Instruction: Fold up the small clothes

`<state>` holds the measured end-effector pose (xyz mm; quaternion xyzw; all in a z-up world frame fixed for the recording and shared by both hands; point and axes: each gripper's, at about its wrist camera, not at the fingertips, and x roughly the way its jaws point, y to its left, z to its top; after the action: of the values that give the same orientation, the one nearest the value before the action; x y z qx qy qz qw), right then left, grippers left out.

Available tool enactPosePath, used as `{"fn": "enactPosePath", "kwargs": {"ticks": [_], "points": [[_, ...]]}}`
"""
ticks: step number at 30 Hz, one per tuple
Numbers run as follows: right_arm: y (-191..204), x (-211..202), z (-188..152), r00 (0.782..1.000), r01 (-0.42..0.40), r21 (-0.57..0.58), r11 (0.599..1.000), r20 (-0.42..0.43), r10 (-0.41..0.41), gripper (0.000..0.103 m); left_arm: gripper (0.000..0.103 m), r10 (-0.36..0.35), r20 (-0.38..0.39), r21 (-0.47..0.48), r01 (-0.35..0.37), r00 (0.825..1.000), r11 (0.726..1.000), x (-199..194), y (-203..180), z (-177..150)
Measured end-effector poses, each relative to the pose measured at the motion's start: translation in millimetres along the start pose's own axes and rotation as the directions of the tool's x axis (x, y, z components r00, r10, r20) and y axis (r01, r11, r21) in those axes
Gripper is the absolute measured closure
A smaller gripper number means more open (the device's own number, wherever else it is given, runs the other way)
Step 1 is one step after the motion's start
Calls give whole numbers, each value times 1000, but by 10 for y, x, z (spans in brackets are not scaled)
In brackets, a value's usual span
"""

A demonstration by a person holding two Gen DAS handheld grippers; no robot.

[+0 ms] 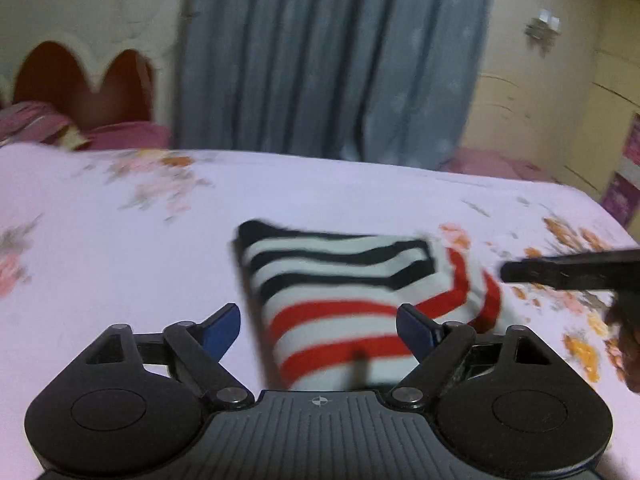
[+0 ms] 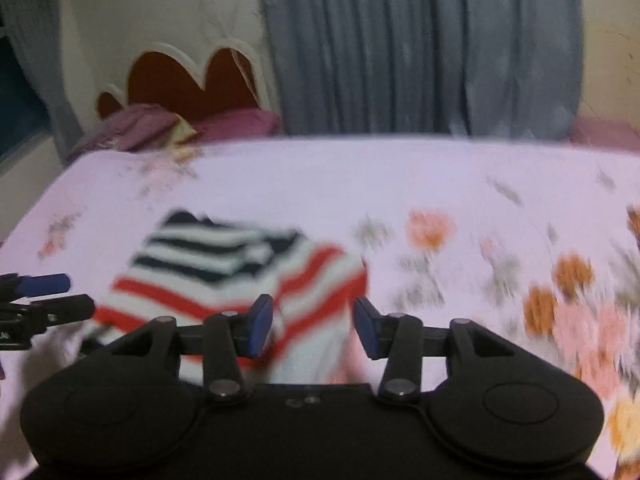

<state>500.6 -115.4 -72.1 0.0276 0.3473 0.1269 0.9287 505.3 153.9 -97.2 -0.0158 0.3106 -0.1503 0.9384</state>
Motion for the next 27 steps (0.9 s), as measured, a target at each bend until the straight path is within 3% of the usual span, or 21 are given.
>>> {"fn": "enactPosePath", "kwargs": {"ticks": [3, 6, 8, 10, 13, 18, 23, 27], "points": [[112, 275, 134, 999, -3, -55, 999, -53, 0, 78, 42, -69, -95, 44, 73, 993, 996, 323, -100, 74], [144, 661, 4, 979, 76, -152, 986, -174, -102, 85, 42, -80, -171, 79, 95, 982, 992, 606, -180, -20], [77, 677, -41, 983, 90, -134, 987, -150, -110, 83, 42, -57, -157, 132, 79, 986, 988, 601, -259, -67], [89, 660, -24, 981, 98, -133, 986, -157, -118, 83, 42, -67, -160, 126, 87, 985, 988, 568, -228, -57], [169, 476, 0, 983, 112, -146, 983, -128, -131, 83, 49, -53, -138, 168, 76, 989, 983, 366, -291, -30], [380, -95, -152, 997, 37, -186, 982, -60, -49, 83, 49, -3, -95, 184, 20, 995, 983, -79, -400, -183], [581, -334, -422, 995, -1, -280, 960, -95, -26, 85, 49, 46, -92, 169, -30, 995, 985, -378, -514, -422], [569, -179, -626, 982, 30, -337, 941, -164, -90, 91, 49, 72, -118, 174, -51, 990, 983, -411, -556, -640]]}}
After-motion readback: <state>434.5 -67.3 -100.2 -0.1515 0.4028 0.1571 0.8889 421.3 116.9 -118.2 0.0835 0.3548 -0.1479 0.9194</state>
